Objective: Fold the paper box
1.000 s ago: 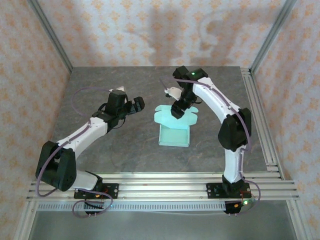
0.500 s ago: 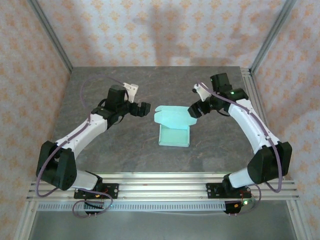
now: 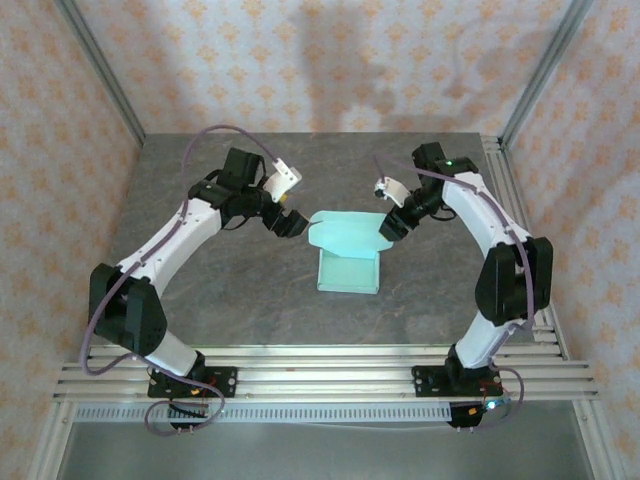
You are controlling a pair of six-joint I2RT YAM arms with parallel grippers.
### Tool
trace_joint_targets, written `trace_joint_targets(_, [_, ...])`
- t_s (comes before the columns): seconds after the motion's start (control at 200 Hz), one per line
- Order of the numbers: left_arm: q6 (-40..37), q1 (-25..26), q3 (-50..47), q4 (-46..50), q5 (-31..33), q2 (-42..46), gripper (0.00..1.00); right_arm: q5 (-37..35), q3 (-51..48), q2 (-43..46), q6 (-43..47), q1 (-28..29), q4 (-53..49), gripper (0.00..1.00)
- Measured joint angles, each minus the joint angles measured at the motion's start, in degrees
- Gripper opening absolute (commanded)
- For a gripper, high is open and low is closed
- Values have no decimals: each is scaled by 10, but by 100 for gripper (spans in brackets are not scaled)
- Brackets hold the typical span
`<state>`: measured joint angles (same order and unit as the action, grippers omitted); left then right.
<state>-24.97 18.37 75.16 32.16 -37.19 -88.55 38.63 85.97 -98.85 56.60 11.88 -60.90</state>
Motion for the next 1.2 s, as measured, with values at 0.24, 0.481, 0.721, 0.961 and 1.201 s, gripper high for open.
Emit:
trace_joint_targets(0.24, [-13, 0, 4, 16, -2, 0, 97, -21, 20, -21, 22, -1, -35, 33])
trace_joint_targets(0.481, [-17, 0, 10, 17, -5, -1, 97, -23, 23, -32, 22, -1, -38, 26])
trace_joint_targets(0.721, [-17, 0, 10, 16, -14, -1, 96, -23, 48, -53, 24, -1, -44, 15])
trace_joint_targets(0.961, [-15, 0, 10, 14, -14, -1, 96, -27, 72, -67, 33, -1, -59, 19])
trace_joint_targets(1.201, [-15, 0, 10, 14, -16, -1, 96, -26, 75, -68, 35, -1, -66, 19])
